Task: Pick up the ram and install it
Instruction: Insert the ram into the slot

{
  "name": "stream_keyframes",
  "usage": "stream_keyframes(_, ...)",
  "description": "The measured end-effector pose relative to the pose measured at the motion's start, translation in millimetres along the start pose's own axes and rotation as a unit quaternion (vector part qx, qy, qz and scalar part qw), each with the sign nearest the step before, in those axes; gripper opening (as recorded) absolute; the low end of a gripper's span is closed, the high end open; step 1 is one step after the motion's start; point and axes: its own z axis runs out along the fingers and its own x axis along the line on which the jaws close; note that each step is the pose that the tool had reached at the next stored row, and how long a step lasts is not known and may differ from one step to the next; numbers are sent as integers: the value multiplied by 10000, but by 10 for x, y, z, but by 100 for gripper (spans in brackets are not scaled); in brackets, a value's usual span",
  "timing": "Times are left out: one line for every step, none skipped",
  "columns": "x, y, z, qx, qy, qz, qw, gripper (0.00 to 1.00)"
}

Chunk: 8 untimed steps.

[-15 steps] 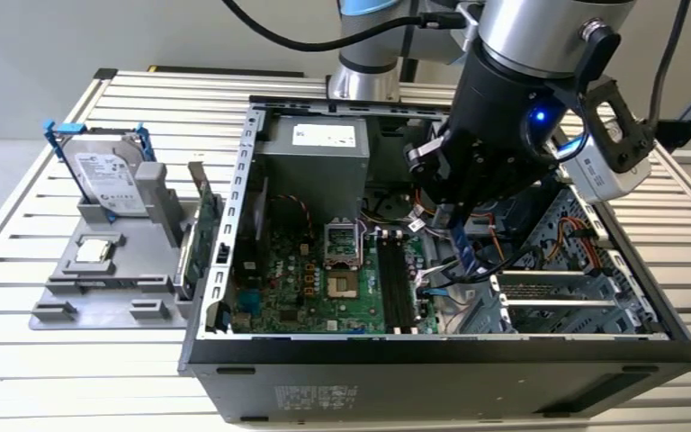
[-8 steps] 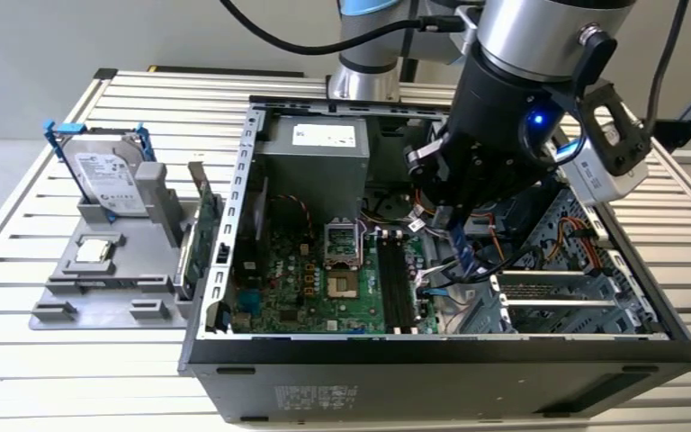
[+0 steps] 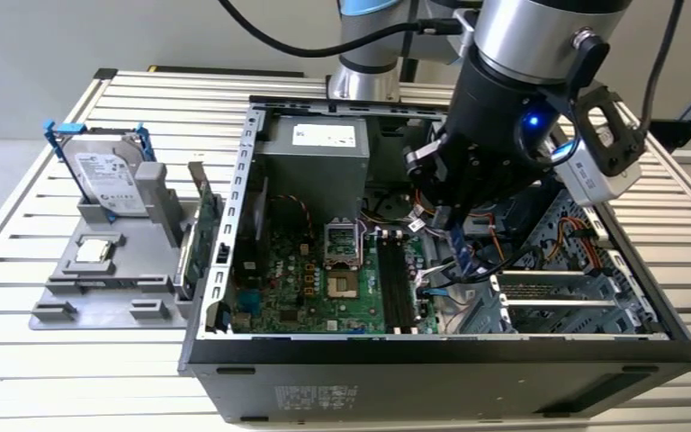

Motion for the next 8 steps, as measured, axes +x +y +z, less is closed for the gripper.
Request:
stream_keyframes(0,4,4,0,0,0,10000,0)
stream_keyframes(0,8,8,0,0,0,10000,0)
stream_keyframes(-1,10,12,-1,0,0,10000,0)
stream_keyframes(-1,12,16,-1,0,0,10000,0)
stream_keyframes(-1,16,18,0,0,0,10000,0)
stream_keyframes(-1,18,20,0,0,0,10000,0)
stream_keyframes(-1,19,25,0,0,0,10000,0)
stream_keyframes(-1,19,27,0,0,0,10000,0)
